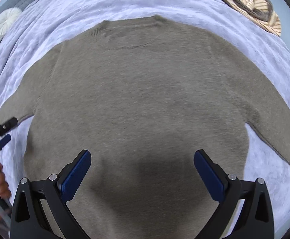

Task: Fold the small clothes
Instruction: 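Grasp the sleeve with the left tool and fold it across the body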

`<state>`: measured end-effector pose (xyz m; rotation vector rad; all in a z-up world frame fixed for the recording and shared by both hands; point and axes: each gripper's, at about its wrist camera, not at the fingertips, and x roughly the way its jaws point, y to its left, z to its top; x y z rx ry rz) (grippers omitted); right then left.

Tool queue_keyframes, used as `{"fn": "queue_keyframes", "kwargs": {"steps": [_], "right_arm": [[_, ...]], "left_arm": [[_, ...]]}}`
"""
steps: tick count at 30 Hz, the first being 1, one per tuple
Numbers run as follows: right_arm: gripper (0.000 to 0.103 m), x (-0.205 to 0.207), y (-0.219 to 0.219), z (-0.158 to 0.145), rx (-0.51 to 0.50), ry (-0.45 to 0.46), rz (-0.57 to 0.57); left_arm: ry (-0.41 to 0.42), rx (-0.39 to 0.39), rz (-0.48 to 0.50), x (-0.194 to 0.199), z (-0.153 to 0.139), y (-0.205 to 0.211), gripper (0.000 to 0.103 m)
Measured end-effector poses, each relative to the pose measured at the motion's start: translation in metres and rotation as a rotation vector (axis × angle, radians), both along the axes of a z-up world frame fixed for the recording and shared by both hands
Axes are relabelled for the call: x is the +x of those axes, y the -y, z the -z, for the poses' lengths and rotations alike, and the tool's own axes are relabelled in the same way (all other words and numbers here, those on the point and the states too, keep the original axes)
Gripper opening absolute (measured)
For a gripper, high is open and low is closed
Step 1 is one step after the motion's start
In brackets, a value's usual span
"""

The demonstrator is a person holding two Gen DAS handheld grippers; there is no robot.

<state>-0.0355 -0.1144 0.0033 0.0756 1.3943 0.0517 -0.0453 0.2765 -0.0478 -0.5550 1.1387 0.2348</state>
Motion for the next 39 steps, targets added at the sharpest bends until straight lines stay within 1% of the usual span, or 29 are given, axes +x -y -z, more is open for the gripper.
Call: {"fn": "queue_keyframes", "kwargs": {"steps": [3, 4, 5, 7, 8, 9, 11, 12, 13, 14, 15, 16, 18, 20, 23, 26, 27, 28, 30, 32, 33, 34, 36, 37, 38, 39], "right_arm": [[0.103, -0.006, -0.021, 0.008, 0.006, -0.020, -0.042], [0.103, -0.007, -0.027, 0.010, 0.008, -0.029, -0.053], [0.103, -0.009, -0.034, 0.013, 0.013, -0.036, -0.062], [0.103, -0.013, -0.045, 0.018, 0.025, -0.049, -0.077], [0.103, -0.015, -0.050, 0.020, 0.029, -0.055, -0.083], [0.103, -0.016, -0.055, 0.024, 0.034, -0.063, -0.091], [0.103, -0.020, -0.062, 0.026, 0.039, -0.072, -0.105], [0.103, -0.022, -0.066, 0.027, 0.043, -0.074, -0.113], [0.103, -0.023, -0.069, 0.027, 0.048, -0.075, -0.120], [0.103, -0.024, -0.072, 0.026, 0.055, -0.073, -0.125], [0.103, -0.026, -0.072, 0.024, 0.065, -0.067, -0.130], [0.103, -0.028, -0.072, 0.021, 0.075, -0.056, -0.133], [0.103, -0.030, -0.070, 0.014, 0.091, -0.021, -0.133], [0.103, -0.030, -0.064, 0.008, 0.105, 0.014, -0.122], [0.103, -0.035, -0.044, -0.003, 0.132, 0.063, -0.072], [0.103, -0.036, -0.021, -0.012, 0.146, 0.107, -0.014], [0.103, -0.036, -0.013, -0.015, 0.148, 0.124, 0.008], [0.103, -0.037, -0.001, -0.018, 0.146, 0.138, 0.030], [0.103, -0.040, 0.024, -0.021, 0.139, 0.153, 0.080], [0.103, -0.044, 0.052, -0.019, 0.135, 0.147, 0.137], [0.103, -0.046, 0.066, -0.016, 0.133, 0.139, 0.169], [0.103, -0.048, 0.080, -0.012, 0.131, 0.128, 0.201], [0.103, -0.049, 0.103, -0.006, 0.134, 0.106, 0.249], [0.103, -0.052, 0.113, -0.002, 0.134, 0.095, 0.269], [0.103, -0.054, 0.118, 0.001, 0.134, 0.087, 0.280], [0.103, -0.056, 0.126, 0.004, 0.130, 0.079, 0.288]], "left_arm": [[-0.017, 0.020, -0.167, -0.017, 0.018, -0.057, 0.103], [-0.026, 0.016, -0.206, -0.020, 0.024, -0.066, 0.103], [-0.016, -0.006, -0.246, -0.023, 0.031, -0.082, 0.103], [0.022, -0.035, -0.291, -0.021, 0.036, -0.098, 0.103], [0.036, -0.033, -0.303, -0.017, 0.037, -0.102, 0.098], [0.034, -0.005, -0.314, -0.012, 0.038, -0.106, 0.092], [0.018, 0.053, -0.326, -0.004, 0.036, -0.108, 0.051], [0.035, 0.038, -0.330, -0.001, 0.035, -0.111, 0.039], [0.070, -0.009, -0.321, 0.000, 0.032, -0.116, 0.008], [0.102, -0.066, -0.306, -0.001, 0.030, -0.122, 0.006], [0.139, -0.099, -0.294, -0.001, 0.023, -0.122, 0.006], [0.172, -0.102, -0.272, -0.001, 0.016, -0.120, 0.006], [0.264, -0.103, -0.179, 0.004, -0.010, -0.104, 0.006], [0.344, -0.144, -0.072, 0.015, -0.033, -0.080, 0.006], [0.431, -0.191, 0.108, 0.035, -0.072, -0.018, 0.006], [0.495, -0.200, 0.312, 0.056, -0.103, 0.066, 0.006], [0.505, -0.213, 0.392, 0.062, -0.110, 0.103, 0.006], [0.505, -0.221, 0.443, 0.065, -0.114, 0.128, 0.006], [0.480, -0.225, 0.553, 0.070, -0.112, 0.193, 0.006], [0.439, -0.230, 0.637, 0.082, -0.100, 0.248, 0.006], [0.410, -0.217, 0.678, 0.081, -0.092, 0.275, 0.006], [0.383, -0.186, 0.708, 0.078, -0.084, 0.294, 0.006], [0.312, -0.085, 0.751, 0.072, -0.064, 0.328, 0.006], [0.283, -0.061, 0.767, 0.070, -0.055, 0.335, 0.009], [0.256, -0.045, 0.777, 0.067, -0.048, 0.339, 0.027], [0.233, -0.041, 0.780, 0.065, -0.041, 0.339, 0.042]]}}
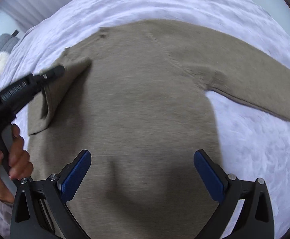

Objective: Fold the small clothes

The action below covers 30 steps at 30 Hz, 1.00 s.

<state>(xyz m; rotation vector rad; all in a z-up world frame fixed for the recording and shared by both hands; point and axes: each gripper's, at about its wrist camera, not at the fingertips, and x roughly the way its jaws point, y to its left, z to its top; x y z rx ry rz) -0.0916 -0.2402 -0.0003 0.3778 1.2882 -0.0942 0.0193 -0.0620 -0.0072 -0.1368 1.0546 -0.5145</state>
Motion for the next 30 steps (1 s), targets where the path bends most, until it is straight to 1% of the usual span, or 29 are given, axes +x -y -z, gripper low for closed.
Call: {"fn": "queue_keyframes", "kwargs": {"steps": [1, 2, 4, 6, 7, 8, 9, 10, 12, 13, 14, 15, 16, 18, 19, 20, 21, 22, 23, 24, 25, 27, 28, 29, 30], "right_arm": [[0.103, -0.001, 0.006, 0.002, -0.004, -0.008, 0.004], [0.103, -0.002, 0.010, 0.004, -0.006, -0.013, 0.006], [0.103, 0.003, 0.015, 0.005, -0.008, -0.012, 0.002], [0.103, 0.010, 0.011, 0.001, -0.012, 0.006, -0.019], [0.103, 0.017, 0.004, -0.002, -0.020, 0.025, -0.043], [0.103, 0.025, -0.003, -0.006, -0.033, 0.050, -0.075], [0.103, 0.032, -0.013, -0.012, -0.054, 0.083, -0.121], [0.103, 0.037, -0.025, -0.018, -0.079, 0.121, -0.175], [0.103, 0.053, -0.055, -0.031, -0.135, 0.196, -0.299], [0.103, 0.059, -0.070, -0.035, -0.171, 0.227, -0.360], [0.103, 0.066, -0.086, -0.037, -0.213, 0.254, -0.419], [0.103, 0.073, -0.103, -0.036, -0.260, 0.276, -0.482], [0.103, 0.081, -0.120, -0.031, -0.314, 0.283, -0.537], [0.102, 0.097, -0.153, -0.014, -0.437, 0.279, -0.652], [0.101, 0.099, -0.165, -0.005, -0.499, 0.275, -0.705], [0.095, 0.104, -0.178, 0.005, -0.564, 0.262, -0.754], [0.070, 0.109, -0.189, 0.018, -0.622, 0.240, -0.803], [0.045, 0.112, -0.187, 0.024, -0.618, 0.224, -0.822], [0.012, 0.118, -0.184, 0.026, -0.575, 0.200, -0.813], [0.012, 0.120, -0.170, 0.016, -0.501, 0.214, -0.743], [0.012, 0.124, -0.156, 0.008, -0.423, 0.231, -0.674], [0.012, 0.129, -0.102, -0.012, -0.160, 0.277, -0.436], [0.012, 0.126, -0.070, -0.016, -0.052, 0.296, -0.296], [0.014, 0.120, -0.032, -0.013, 0.051, 0.287, -0.126], [0.025, 0.114, -0.008, -0.006, 0.136, 0.270, -0.014]], "left_arm": [[-0.005, 0.009, -0.012, -0.001, 0.003, -0.003, 0.066], [0.004, 0.024, -0.039, -0.005, 0.000, -0.009, 0.070], [0.004, 0.040, -0.049, -0.009, -0.009, -0.025, 0.070], [0.003, 0.055, -0.074, -0.005, -0.018, -0.050, 0.070], [0.030, 0.078, -0.100, -0.006, -0.027, -0.067, 0.070], [0.048, 0.106, -0.128, 0.001, -0.030, -0.079, 0.070], [0.066, 0.148, -0.170, 0.006, -0.034, -0.098, 0.070], [0.065, 0.182, -0.212, 0.014, -0.033, -0.118, 0.070], [0.020, 0.220, -0.288, 0.030, -0.024, -0.153, 0.070], [-0.013, 0.215, -0.314, 0.038, -0.016, -0.167, 0.070], [-0.067, 0.205, -0.332, 0.048, -0.003, -0.183, 0.070], [-0.104, 0.213, -0.347, 0.055, 0.008, -0.191, 0.070], [-0.140, 0.216, -0.355, 0.061, 0.020, -0.197, 0.070], [-0.206, 0.176, -0.341, 0.070, 0.039, -0.202, 0.070], [-0.219, 0.168, -0.340, 0.074, 0.046, -0.201, 0.070], [-0.226, 0.160, -0.348, 0.077, 0.051, -0.202, 0.070], [-0.225, 0.147, -0.359, 0.078, 0.053, -0.203, 0.070], [-0.221, 0.132, -0.368, 0.079, 0.053, -0.204, 0.065], [-0.215, 0.110, -0.364, 0.080, 0.052, -0.205, 0.044], [-0.219, 0.087, -0.348, 0.081, 0.053, -0.204, 0.036], [-0.220, 0.085, -0.340, 0.081, 0.050, -0.202, 0.033], [-0.195, 0.114, -0.317, 0.079, 0.048, -0.199, 0.031], [-0.185, 0.125, -0.308, 0.078, 0.048, -0.199, 0.031], [-0.180, 0.128, -0.302, 0.077, 0.046, -0.197, 0.031], [-0.181, 0.124, -0.303, 0.076, 0.046, -0.199, 0.031]]}}
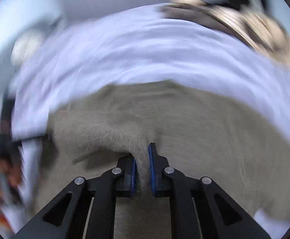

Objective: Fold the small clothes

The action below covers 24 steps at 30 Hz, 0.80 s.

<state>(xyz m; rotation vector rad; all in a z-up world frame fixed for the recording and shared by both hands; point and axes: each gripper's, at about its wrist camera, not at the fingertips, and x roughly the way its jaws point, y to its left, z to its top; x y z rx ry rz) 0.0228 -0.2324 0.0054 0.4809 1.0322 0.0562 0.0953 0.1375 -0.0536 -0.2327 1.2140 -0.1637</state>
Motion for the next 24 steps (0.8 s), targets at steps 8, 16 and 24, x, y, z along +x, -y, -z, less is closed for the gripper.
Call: {"fn": "queue_keyframes", "kwargs": {"steps": [8, 16, 24], "right_arm": [[0.071, -0.069, 0.051, 0.028, 0.453, -0.082, 0.239], [0.063, -0.037, -0.151, 0.074, 0.665, -0.260, -0.141], [0.007, -0.003, -0.201, 0.085, 0.711, -0.232, -0.112]], "left_arm": [[0.044, 0.022, -0.058, 0.008, -0.011, -0.012, 0.070], [0.007, -0.036, 0.027, 0.021, -0.008, -0.015, 0.016], [0.044, -0.041, 0.072, 0.024, -0.016, -0.035, 0.010]]}}
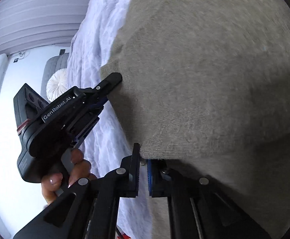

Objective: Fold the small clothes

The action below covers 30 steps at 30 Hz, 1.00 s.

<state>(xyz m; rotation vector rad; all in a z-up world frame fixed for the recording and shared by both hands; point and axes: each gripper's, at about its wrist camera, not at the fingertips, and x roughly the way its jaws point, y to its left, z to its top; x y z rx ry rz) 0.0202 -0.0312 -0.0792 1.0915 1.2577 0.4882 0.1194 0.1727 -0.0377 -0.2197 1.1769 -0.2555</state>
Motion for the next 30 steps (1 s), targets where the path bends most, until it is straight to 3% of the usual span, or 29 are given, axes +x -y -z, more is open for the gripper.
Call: {"fn": "queue_keyframes", "kwargs": {"steps": [2, 4, 7, 9, 11, 12, 13, 14, 15, 17, 21, 22, 23, 24, 28, 29, 30], "right_arm": [[0.007, 0.000, -0.010, -0.002, -0.022, 0.015, -0.030], [0.007, 0.000, -0.032, 0.015, -0.057, -0.027, -0.062], [0.010, -0.008, -0.026, 0.010, -0.043, -0.039, -0.069], [0.037, -0.016, -0.007, -0.010, -0.106, 0.000, -0.126], [0.057, -0.027, 0.038, -0.033, -0.203, 0.061, -0.089], [0.057, -0.032, 0.062, -0.041, -0.248, 0.074, -0.047], [0.057, -0.039, 0.093, -0.048, -0.295, 0.074, 0.015], [0.057, -0.045, 0.127, -0.052, -0.343, 0.051, 0.096], [0.057, -0.046, 0.151, -0.053, -0.368, 0.031, 0.160], [0.057, -0.052, 0.197, -0.050, -0.392, -0.019, 0.280], [0.055, -0.048, 0.232, -0.036, -0.352, -0.074, 0.381], [0.049, -0.044, 0.232, -0.034, -0.353, -0.084, 0.382], [0.023, -0.039, 0.232, -0.035, -0.357, -0.079, 0.378], [0.007, -0.035, 0.232, -0.037, -0.365, -0.071, 0.369], [0.007, -0.030, 0.234, -0.051, -0.498, 0.005, 0.311], [0.007, -0.029, 0.234, -0.046, -0.541, -0.012, 0.281], [0.008, -0.026, 0.237, -0.039, -0.523, -0.052, 0.262]], "left_arm": [[-0.023, 0.013, -0.002, 0.002, 0.011, -0.006, 0.010], [-0.024, 0.018, -0.001, 0.001, 0.015, -0.006, 0.011], [-0.001, 0.053, -0.002, -0.004, 0.006, -0.003, 0.011], [0.012, 0.080, -0.005, -0.008, -0.004, -0.003, 0.011], [0.032, 0.090, -0.018, -0.014, -0.014, -0.006, 0.011], [0.040, 0.086, -0.026, -0.017, -0.019, -0.006, 0.012], [0.038, 0.074, -0.030, -0.020, -0.021, -0.007, 0.037], [0.032, 0.061, -0.040, -0.024, -0.023, -0.006, 0.083], [0.053, 0.055, -0.064, -0.029, -0.027, -0.004, 0.093], [0.108, 0.052, -0.064, -0.039, -0.031, 0.005, 0.093], [0.071, 0.081, -0.049, -0.049, -0.018, 0.032, 0.093], [0.056, 0.095, -0.049, -0.051, -0.015, 0.037, 0.093], [0.046, 0.109, -0.051, -0.053, -0.011, 0.042, 0.093], [0.044, 0.131, -0.053, -0.055, -0.008, 0.046, 0.093], [0.013, 0.282, -0.053, -0.060, 0.015, 0.051, 0.093], [0.002, 0.276, -0.059, -0.061, 0.020, 0.048, 0.093], [-0.001, 0.259, -0.075, -0.063, 0.021, 0.045, 0.093]]}}
